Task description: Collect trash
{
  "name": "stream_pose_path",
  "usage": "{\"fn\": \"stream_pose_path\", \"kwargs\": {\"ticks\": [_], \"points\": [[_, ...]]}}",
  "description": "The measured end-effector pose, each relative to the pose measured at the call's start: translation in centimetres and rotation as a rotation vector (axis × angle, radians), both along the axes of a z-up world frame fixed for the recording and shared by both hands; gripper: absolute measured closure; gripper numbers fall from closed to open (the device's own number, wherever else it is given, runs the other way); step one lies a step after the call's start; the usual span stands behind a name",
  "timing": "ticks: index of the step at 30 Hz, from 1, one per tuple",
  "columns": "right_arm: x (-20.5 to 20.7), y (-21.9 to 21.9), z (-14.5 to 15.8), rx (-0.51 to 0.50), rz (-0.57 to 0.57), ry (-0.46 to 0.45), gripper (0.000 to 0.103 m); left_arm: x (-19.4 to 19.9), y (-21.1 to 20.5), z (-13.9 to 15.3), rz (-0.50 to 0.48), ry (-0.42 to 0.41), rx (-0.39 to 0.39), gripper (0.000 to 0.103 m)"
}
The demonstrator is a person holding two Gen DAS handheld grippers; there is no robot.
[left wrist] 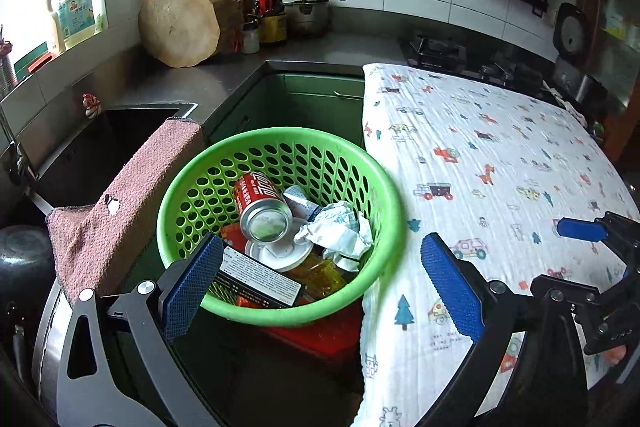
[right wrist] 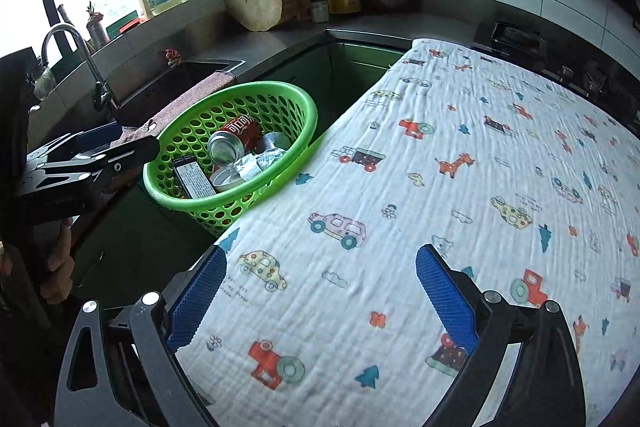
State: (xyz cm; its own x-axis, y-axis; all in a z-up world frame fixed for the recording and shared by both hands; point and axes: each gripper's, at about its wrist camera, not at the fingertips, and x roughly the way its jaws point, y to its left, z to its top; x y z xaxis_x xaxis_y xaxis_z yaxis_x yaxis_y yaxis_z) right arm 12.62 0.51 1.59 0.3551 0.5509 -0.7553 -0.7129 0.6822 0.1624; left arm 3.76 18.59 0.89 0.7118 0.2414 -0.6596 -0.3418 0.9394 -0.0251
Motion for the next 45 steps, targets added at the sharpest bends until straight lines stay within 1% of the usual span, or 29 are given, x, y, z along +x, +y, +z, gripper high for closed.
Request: {"fn": "stream_pose_path", "kwargs": {"ticks": [7, 14, 17, 22, 24, 28, 33, 36, 37, 40, 45], "points": [[-1.5, -3.4, 0.3, 0.037, -0.067, -0.003, 0.01, -1.8, -2.7, 0.0, -0.015, -0.02, -0.025, 0.005], [-3.3, -5.5, 0.0, 0.039, -0.123, -0.024, 0.01, -3.5, -4.3, -0.4, 0.009, -0.042, -0.048, 0.005], [-4.2, -6.5, 0.0, 0.04, -0.143, -0.035, 0.01, -4.2, -5.3, -0.5, 0.028, -0.059, -0.02, 0.005], [-5.3, -7.6, 0.2, 0.042, -0.177, -0.059, 0.01, -4.9, -6.9, -0.8, 0.04, -0.041, 0.029, 0.005], [-5.6, -8.0, 0.3, 0.048, -0.191, -0.066, 0.01, -5.4, -7.4, -0.8, 0.04, -0.045, 0.03, 0.005], [-6.2, -8.8, 0.4, 0.065, -0.206, -0.058, 0.01, -6.4, -8.5, -0.8, 0.046, -0.054, 0.063, 0.005], [-6.3, -9.8, 0.4, 0.075, -0.233, -0.046, 0.01, -6.9, -9.3, -0.9, 0.041, -0.04, 0.079, 0.005], [-6.4, -10.3, 0.5, 0.086, -0.246, -0.043, 0.01, -6.9, -9.5, -1.1, 0.036, -0.022, 0.069, 0.005], [-6.4, -10.5, 0.5, 0.088, -0.251, -0.044, 0.009, -6.9, -9.6, -1.2, 0.037, -0.017, 0.075, 0.005], [-6.4, -10.8, 0.6, 0.09, -0.257, -0.045, 0.009, -6.9, -9.7, -1.3, 0.039, -0.002, 0.088, 0.005], [-6.3, -10.9, 0.4, 0.079, -0.263, -0.046, 0.009, -7.1, -9.4, -1.5, 0.022, 0.008, 0.063, 0.005]]}}
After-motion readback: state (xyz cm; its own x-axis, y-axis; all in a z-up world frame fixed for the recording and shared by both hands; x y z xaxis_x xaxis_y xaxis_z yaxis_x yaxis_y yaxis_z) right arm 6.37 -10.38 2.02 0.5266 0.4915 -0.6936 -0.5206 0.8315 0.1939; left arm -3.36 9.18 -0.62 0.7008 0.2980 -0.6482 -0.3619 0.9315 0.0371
